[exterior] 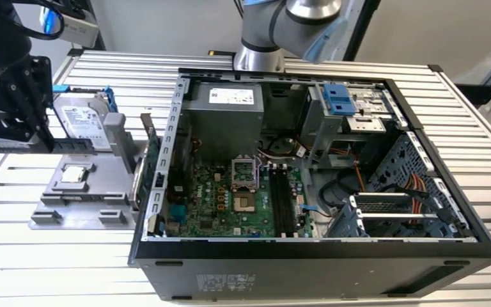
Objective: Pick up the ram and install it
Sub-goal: 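Pick up the ram and move it above insertion slot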
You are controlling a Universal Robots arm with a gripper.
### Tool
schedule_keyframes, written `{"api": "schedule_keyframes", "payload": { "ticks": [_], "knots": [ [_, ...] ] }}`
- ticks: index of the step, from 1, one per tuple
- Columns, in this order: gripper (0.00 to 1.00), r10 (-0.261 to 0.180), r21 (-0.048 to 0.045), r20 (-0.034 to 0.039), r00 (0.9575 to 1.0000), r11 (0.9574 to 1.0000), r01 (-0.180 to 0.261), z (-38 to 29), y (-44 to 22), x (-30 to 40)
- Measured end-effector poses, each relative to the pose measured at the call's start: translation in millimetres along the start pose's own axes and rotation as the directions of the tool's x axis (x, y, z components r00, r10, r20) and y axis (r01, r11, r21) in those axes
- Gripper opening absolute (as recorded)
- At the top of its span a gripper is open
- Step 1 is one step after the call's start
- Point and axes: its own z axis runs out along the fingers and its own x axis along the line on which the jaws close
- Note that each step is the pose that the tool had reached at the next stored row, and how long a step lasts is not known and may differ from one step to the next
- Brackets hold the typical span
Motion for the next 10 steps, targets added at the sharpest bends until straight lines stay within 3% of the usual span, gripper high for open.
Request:
{"api": "schedule_keyframes", "payload": {
  "ticks": [10],
  "knots": [
    [0.00,0.000,-0.0023,-0.0001,1.0000,1.0000,0.000,-0.3,-11.2,-0.2]
  ]
}}
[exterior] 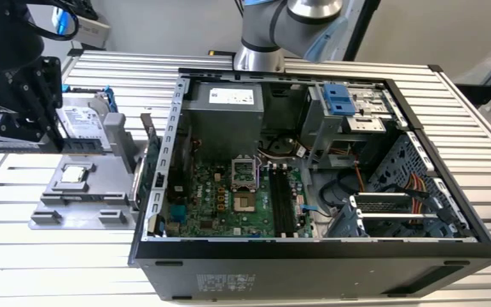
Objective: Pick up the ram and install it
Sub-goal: 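Pick up the ram and move it above insertion slot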
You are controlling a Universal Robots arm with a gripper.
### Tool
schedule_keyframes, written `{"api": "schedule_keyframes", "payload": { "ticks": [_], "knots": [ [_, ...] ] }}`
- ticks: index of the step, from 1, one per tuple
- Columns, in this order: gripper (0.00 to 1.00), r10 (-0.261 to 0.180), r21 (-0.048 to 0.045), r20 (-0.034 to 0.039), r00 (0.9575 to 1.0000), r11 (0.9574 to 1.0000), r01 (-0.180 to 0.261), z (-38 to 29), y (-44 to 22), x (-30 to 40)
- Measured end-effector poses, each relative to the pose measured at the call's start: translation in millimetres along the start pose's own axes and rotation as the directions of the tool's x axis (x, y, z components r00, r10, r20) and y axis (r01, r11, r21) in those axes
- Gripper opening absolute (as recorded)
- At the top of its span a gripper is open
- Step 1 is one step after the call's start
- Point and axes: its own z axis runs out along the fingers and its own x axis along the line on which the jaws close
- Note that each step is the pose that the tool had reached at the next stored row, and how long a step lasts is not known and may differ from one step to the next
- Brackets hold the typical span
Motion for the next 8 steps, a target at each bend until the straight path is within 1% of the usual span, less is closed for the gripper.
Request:
{"api": "schedule_keyframes", "payload": {
  "ticks": [8],
  "knots": [
    [0.00,0.000,-0.0019,0.0000,1.0000,1.0000,0.000,-0.3,-11.6,-0.2]
  ]
}}
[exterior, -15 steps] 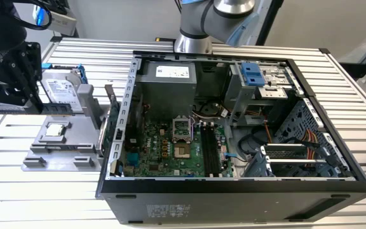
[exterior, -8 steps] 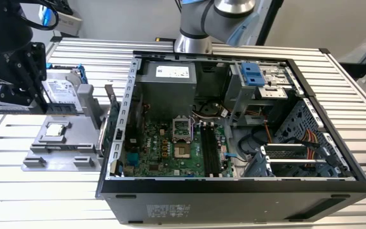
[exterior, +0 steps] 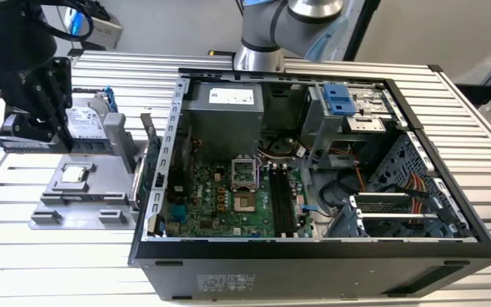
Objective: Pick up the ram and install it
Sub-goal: 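Pick up the ram and move it above insertion slot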
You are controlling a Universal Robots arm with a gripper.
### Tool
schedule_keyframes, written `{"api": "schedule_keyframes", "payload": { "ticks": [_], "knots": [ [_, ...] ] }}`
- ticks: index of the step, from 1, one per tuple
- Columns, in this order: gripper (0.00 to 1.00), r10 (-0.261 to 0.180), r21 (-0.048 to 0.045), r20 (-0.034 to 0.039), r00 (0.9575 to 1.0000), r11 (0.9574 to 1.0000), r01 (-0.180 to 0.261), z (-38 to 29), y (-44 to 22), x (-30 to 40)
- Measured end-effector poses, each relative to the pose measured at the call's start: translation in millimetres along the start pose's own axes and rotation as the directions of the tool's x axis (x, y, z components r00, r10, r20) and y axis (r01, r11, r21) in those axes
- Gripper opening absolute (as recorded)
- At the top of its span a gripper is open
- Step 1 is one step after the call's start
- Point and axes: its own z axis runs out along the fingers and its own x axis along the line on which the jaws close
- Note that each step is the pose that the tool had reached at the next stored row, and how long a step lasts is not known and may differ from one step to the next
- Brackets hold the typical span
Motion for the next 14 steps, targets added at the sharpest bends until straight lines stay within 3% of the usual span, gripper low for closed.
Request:
{"api": "schedule_keyframes", "payload": {
  "ticks": [4,14],
  "knots": [
    [0.00,0.000,-0.0017,-0.0001,1.0000,1.0000,0.000,-0.2,-4.2,-0.1],
    [0.00,0.000,-0.0047,-0.0013,1.0000,1.0000,0.000,-3.5,-7.8,-0.1]
  ]
}}
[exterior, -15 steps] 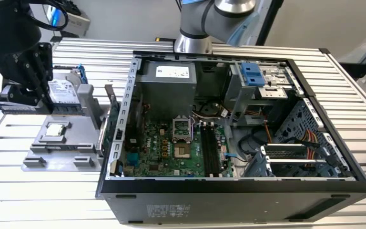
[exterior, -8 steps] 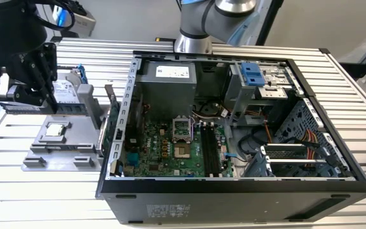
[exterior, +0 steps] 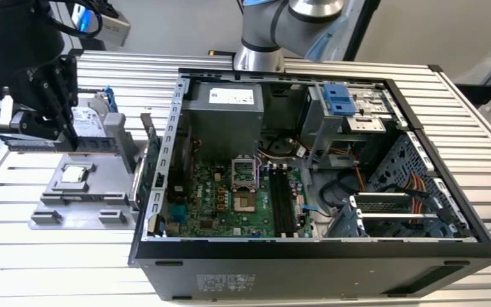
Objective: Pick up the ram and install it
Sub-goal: 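Pick up the ram and move it above insertion slot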
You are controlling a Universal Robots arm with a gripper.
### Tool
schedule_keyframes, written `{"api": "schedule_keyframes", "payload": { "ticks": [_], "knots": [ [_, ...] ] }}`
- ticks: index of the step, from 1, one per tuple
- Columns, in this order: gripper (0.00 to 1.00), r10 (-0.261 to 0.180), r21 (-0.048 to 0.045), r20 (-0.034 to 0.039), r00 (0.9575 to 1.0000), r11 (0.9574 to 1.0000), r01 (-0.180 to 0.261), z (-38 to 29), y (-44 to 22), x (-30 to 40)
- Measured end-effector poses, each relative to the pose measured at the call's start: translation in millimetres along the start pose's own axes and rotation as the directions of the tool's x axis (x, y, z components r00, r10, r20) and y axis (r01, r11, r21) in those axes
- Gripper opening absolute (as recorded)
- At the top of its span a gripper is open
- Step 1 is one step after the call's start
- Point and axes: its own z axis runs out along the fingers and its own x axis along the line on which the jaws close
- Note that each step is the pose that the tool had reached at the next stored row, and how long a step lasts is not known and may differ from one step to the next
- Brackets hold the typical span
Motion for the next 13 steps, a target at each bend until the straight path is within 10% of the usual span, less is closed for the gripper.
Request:
{"api": "schedule_keyframes", "payload": {
  "ticks": [13],
  "knots": [
    [0.00,0.000,0.0000,0.0000,1.0000,1.0000,0.000,-0.2,-4.4,-0.1]
  ]
}}
